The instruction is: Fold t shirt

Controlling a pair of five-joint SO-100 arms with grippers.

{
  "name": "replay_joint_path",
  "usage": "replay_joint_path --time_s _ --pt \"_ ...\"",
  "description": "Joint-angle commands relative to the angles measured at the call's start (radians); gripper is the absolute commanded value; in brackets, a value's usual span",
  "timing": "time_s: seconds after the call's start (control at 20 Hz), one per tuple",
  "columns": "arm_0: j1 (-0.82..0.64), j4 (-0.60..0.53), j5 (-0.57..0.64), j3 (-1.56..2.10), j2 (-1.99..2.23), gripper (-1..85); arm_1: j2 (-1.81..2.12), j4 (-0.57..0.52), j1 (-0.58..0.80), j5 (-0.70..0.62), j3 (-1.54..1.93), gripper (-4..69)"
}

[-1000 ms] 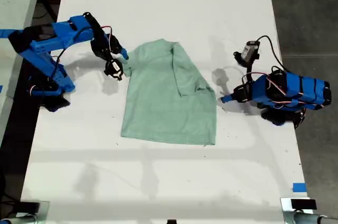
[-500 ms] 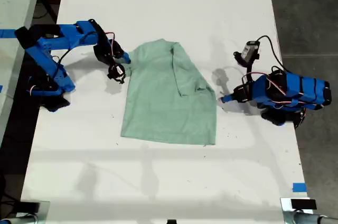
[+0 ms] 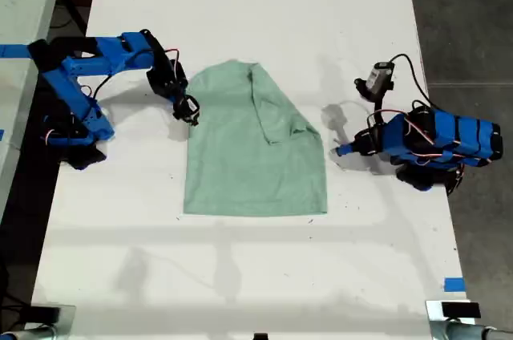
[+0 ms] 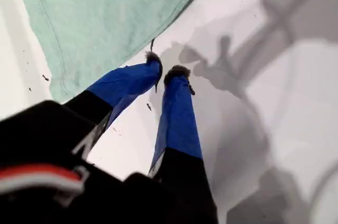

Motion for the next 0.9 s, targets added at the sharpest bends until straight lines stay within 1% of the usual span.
replay_joint_path --time_s 0.0,0.1,0.2,0.35,0.55,0.6,0.65,0.7,0.75,0.85 --pt "0.092 0.077 -0.084 -0.144 0.187 -0.2 0.011 -0.012 0.008 -0.009 0.052 4.8" --pt "0.169 0.101 -0.091 -0.322 0.235 -0.2 0.011 -0.012 0.008 -0.009 0.052 4.7" --pt "0.252 0.103 -0.038 -0.552 0.144 -0.2 0.011 -0.012 0.009 -0.009 0.052 4.7" --pt "0.359 0.11 0.037 -0.856 -0.129 -0.2 0.011 -0.012 0.008 -0.009 0.052 4.6" --pt "0.456 0.114 0.081 -1.06 -0.535 -0.2 0.011 -0.012 0.006 -0.011 0.052 4.6" --pt "0.469 0.117 0.098 -1.083 -0.609 2.4 0.011 -0.012 0.006 -0.012 0.052 4.6" --pt "0.482 0.135 0.101 -1.095 -0.657 24.4 0.011 -0.012 0.006 -0.012 0.052 4.5" --pt "0.482 0.181 0.081 -1.101 -0.678 30.4 0.011 -0.012 0.006 -0.012 0.052 4.5" --pt "0.476 0.216 0.092 -1.101 -0.678 32.0 0.011 -0.012 0.006 -0.012 0.052 4.5" --pt "0.465 0.273 0.106 -1.101 -0.604 30.7 0.011 -0.012 0.006 -0.012 0.052 4.5"
